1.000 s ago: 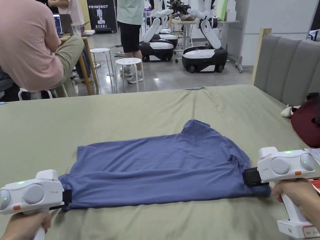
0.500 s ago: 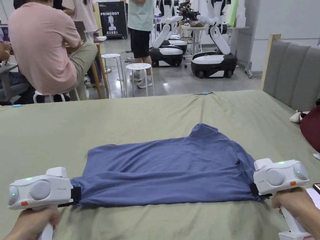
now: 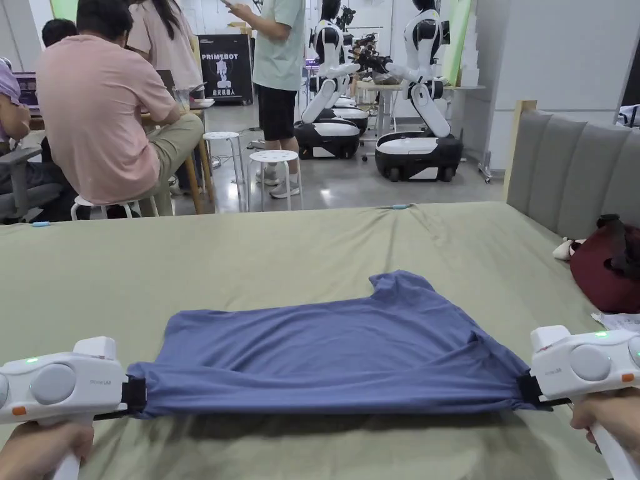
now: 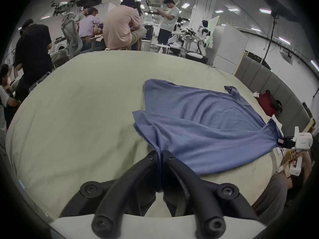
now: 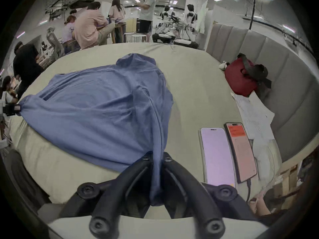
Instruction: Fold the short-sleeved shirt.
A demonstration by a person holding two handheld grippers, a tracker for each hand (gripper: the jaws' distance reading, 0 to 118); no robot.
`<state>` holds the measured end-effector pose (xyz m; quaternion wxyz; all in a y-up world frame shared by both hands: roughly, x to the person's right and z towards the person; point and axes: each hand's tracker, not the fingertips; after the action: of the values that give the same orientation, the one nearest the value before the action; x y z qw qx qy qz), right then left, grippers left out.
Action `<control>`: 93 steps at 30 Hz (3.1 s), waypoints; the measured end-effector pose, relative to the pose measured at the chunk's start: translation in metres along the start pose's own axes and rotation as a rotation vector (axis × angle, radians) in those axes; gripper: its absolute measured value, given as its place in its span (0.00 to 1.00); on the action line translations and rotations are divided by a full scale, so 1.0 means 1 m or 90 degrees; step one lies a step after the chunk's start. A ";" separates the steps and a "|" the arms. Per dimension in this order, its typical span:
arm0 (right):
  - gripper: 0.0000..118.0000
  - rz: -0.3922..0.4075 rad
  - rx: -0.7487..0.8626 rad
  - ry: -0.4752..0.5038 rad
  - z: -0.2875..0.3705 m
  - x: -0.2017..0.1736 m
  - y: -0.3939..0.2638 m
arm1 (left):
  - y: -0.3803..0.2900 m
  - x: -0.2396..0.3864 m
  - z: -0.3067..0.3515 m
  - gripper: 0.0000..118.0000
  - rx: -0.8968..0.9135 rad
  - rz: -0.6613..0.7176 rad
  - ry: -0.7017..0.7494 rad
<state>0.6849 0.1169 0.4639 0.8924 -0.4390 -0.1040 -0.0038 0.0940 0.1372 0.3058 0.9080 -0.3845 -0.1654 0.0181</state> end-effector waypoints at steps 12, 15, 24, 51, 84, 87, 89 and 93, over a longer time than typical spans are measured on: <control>0.39 0.027 -0.047 -0.068 -0.032 -0.016 -0.015 | -0.031 0.002 -0.037 0.05 -0.072 0.013 0.021; 0.65 0.018 -0.046 -0.051 -0.026 -0.007 -0.010 | -0.022 0.002 -0.032 0.46 -0.080 -0.024 0.009; 0.40 -0.024 0.032 -0.088 0.011 -0.009 0.014 | 0.003 0.014 -0.008 0.29 0.003 -0.058 0.020; 0.00 0.072 0.074 -0.050 -0.094 -0.110 0.149 | 0.140 0.033 -0.132 0.78 0.021 0.011 0.030; 0.93 -0.025 0.008 -0.046 -0.194 -0.015 0.236 | 0.168 0.036 -0.228 0.02 0.026 0.002 0.090; 0.93 -0.039 -0.026 -0.044 -0.224 -0.003 0.249 | 0.166 0.033 -0.232 0.02 0.022 -0.007 0.082; 0.92 -0.050 -0.032 -0.043 -0.236 0.002 0.253 | 0.166 0.032 -0.233 0.02 0.021 -0.011 0.080; 0.72 -0.095 -0.006 -0.043 -0.255 0.012 0.266 | 0.167 0.027 -0.229 0.02 0.030 0.005 0.068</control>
<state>0.7697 0.0812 0.1069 0.8838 -0.4338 -0.1661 -0.0560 0.2076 0.1005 0.0477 0.9243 -0.3638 -0.1148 0.0051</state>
